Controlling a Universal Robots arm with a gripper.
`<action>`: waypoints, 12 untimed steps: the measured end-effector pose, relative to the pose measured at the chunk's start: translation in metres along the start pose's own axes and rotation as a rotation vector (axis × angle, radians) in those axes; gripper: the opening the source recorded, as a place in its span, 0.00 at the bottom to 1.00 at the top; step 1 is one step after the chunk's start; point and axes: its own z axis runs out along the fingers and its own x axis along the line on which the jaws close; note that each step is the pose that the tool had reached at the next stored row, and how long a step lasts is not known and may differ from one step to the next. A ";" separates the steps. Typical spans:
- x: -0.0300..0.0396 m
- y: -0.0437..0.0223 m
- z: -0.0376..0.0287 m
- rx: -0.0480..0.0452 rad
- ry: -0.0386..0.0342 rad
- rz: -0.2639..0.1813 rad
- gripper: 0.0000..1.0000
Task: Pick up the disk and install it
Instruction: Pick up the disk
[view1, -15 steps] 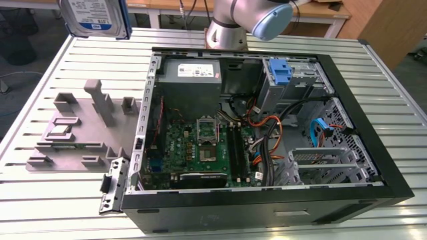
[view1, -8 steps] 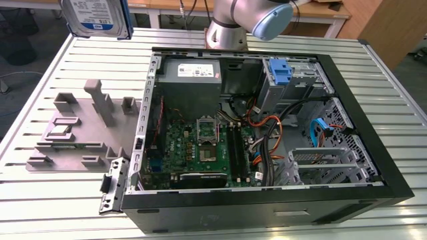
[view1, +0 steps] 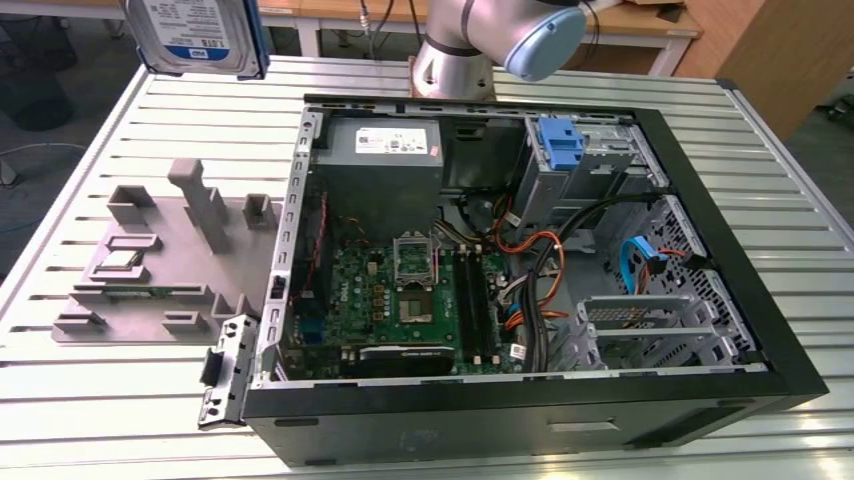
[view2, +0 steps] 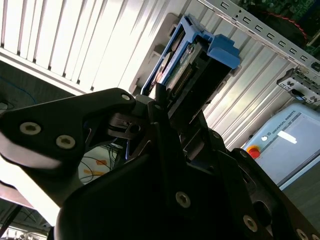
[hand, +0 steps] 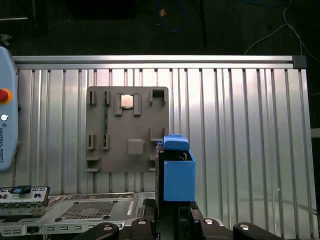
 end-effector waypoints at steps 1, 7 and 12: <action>0.0000 -0.0003 -0.0001 -0.0001 0.0001 0.000 0.35; -0.0001 -0.0023 -0.0002 -0.0001 0.0000 0.000 0.35; -0.0001 -0.0037 -0.0003 -0.0001 0.0001 0.000 0.35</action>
